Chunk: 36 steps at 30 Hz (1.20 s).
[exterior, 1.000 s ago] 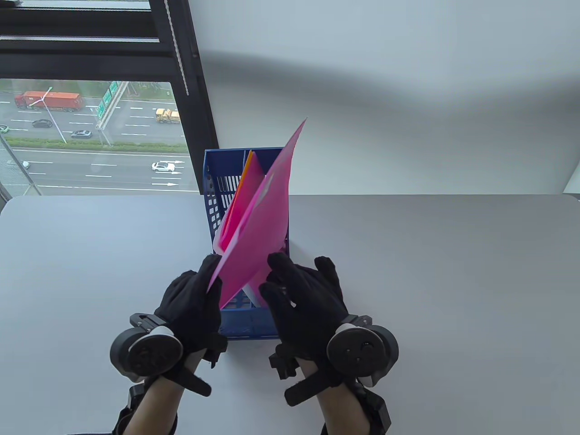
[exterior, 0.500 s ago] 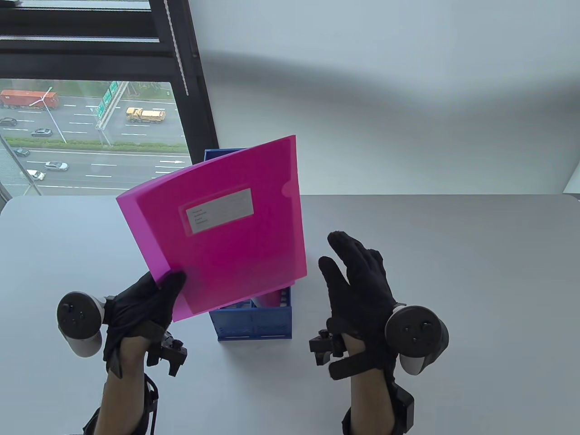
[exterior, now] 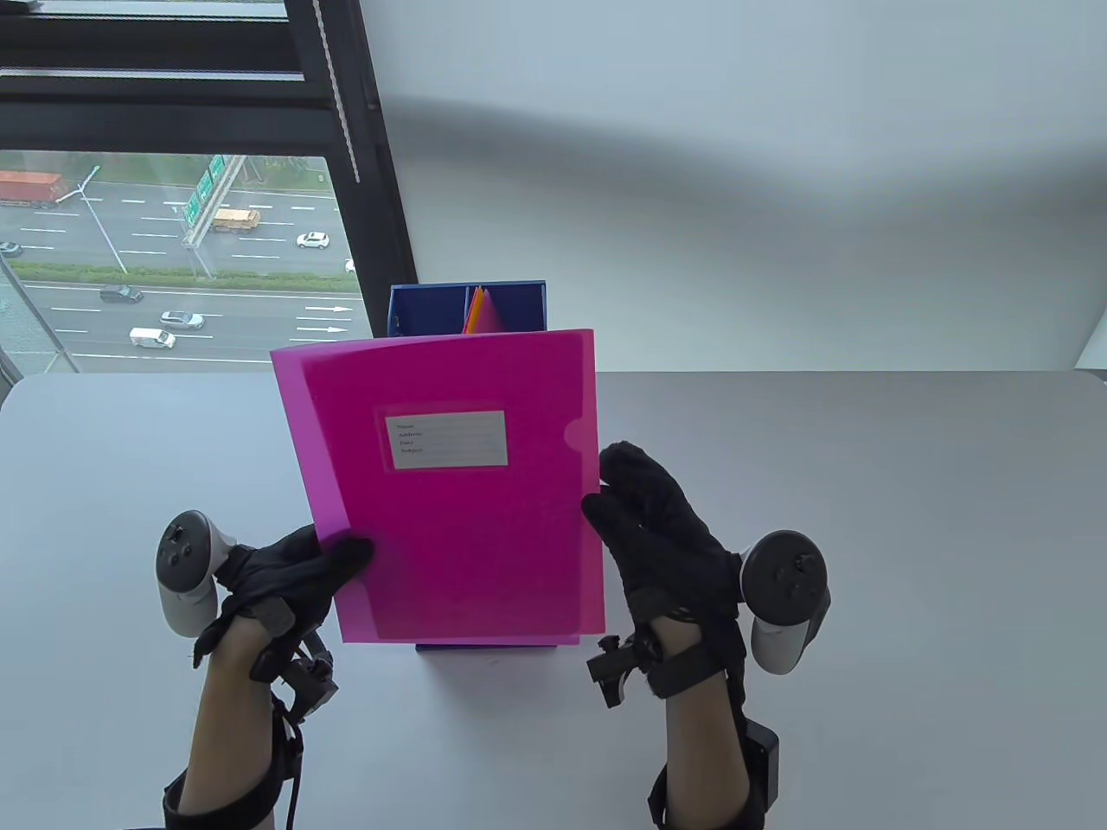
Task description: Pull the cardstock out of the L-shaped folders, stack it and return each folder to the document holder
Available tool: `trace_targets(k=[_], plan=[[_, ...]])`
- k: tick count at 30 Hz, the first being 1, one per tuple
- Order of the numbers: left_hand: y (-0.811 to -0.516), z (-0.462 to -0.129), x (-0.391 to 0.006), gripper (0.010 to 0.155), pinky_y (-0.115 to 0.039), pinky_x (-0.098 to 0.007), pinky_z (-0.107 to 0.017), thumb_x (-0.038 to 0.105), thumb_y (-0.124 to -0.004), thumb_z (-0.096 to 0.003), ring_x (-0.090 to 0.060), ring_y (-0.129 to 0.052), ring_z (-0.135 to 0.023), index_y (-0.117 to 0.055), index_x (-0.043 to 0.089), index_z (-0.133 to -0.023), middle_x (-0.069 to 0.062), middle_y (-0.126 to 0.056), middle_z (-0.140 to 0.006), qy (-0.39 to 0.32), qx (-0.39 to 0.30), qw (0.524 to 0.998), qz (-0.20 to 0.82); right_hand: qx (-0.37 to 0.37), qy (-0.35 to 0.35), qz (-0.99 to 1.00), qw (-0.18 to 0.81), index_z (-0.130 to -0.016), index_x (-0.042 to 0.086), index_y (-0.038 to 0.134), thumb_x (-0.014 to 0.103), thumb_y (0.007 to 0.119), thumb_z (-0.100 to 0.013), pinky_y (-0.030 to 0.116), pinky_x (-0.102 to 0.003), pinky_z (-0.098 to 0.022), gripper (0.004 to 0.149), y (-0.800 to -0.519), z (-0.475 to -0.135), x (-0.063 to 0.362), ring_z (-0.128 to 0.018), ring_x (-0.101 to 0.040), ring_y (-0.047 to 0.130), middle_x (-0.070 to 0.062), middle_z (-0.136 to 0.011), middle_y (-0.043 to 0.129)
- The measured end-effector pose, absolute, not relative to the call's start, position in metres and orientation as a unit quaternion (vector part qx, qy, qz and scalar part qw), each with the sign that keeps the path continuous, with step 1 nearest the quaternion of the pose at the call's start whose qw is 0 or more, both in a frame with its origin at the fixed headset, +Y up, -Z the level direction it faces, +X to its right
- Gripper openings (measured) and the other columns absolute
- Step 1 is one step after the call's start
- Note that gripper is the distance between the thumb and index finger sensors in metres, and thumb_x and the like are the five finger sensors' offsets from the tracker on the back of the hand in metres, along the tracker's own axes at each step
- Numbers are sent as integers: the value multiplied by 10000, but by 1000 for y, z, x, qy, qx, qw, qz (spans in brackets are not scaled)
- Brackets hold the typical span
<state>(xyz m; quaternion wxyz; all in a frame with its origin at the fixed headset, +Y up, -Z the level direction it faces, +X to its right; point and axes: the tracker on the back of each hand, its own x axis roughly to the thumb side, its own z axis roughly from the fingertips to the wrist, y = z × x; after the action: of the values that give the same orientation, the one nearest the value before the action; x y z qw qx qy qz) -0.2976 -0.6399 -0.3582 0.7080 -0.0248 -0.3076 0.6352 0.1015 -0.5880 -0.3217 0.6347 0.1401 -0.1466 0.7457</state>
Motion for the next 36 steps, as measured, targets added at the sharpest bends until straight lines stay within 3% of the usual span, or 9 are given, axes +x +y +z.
trace_targets(k=[4, 9, 15, 21, 27, 32, 36], plan=[[-642, -359, -295, 430, -724, -567, -644, 377, -779, -573, -306, -1051, -618, -887, 168, -933, -32, -998, -776, -319, -36, 699, 639, 130, -157, 762, 615, -1023, 241, 706, 428, 922, -555, 622, -496, -729, 549, -590, -323, 97, -673, -173, 988, -33, -984, 807], [-643, -360, -292, 429, -726, -564, -646, 382, -781, -575, -303, -1054, -617, -884, 169, -932, -31, -998, -776, -321, -40, 698, 639, 104, -251, 786, 556, -951, 269, 766, 400, 948, -538, 671, -445, -711, 470, -586, -316, 90, -575, -98, 1018, 5, -908, 871], [-643, -360, -289, 432, -727, -559, -646, 385, -778, -583, -306, -1055, -610, -876, 156, -936, -40, -996, -776, -326, -46, 690, 645, 77, -358, 819, 442, -963, 292, 732, 424, 936, -539, 689, -427, -707, 488, -580, -304, 76, -574, -82, 1026, 18, -948, 833], [-643, -360, -289, 436, -728, -558, -645, 387, -776, -585, -307, -1056, -607, -873, 147, -937, -43, -995, -774, -330, -44, 688, 645, 65, -408, 833, 368, -985, 283, 675, 422, 920, -547, 689, -437, -709, 521, -580, -299, 64, -604, -107, 1032, -11, -1028, 747], [-643, -360, -290, 435, -727, -558, -645, 383, -777, -584, -311, -1053, -604, -875, 143, -934, -50, -995, -772, -323, -35, 687, 649, 98, -349, 830, 423, -969, 298, 702, 409, 874, -578, 654, -504, -724, 441, -580, -303, 67, -724, -196, 992, -29, -1075, 708], [-646, -361, -295, 435, -725, -560, -645, 381, -777, -585, -314, -1052, -604, -874, 143, -936, -54, -992, -774, -315, -34, 689, 651, 171, -194, 766, 588, -978, 275, 776, 441, 772, -631, 561, -592, -736, 384, -587, -318, 78, -939, -360, 770, -98, -1159, 592], [-646, -361, -297, 433, -726, -560, -644, 382, -778, -583, -312, -1053, -604, -877, 148, -933, -50, -994, -773, -311, -33, 695, 647, 222, -92, 690, 683, -972, 239, 812, 472, 694, -653, 547, -602, -731, 412, -596, -329, 84, -932, -379, 757, -136, -1162, 584]])
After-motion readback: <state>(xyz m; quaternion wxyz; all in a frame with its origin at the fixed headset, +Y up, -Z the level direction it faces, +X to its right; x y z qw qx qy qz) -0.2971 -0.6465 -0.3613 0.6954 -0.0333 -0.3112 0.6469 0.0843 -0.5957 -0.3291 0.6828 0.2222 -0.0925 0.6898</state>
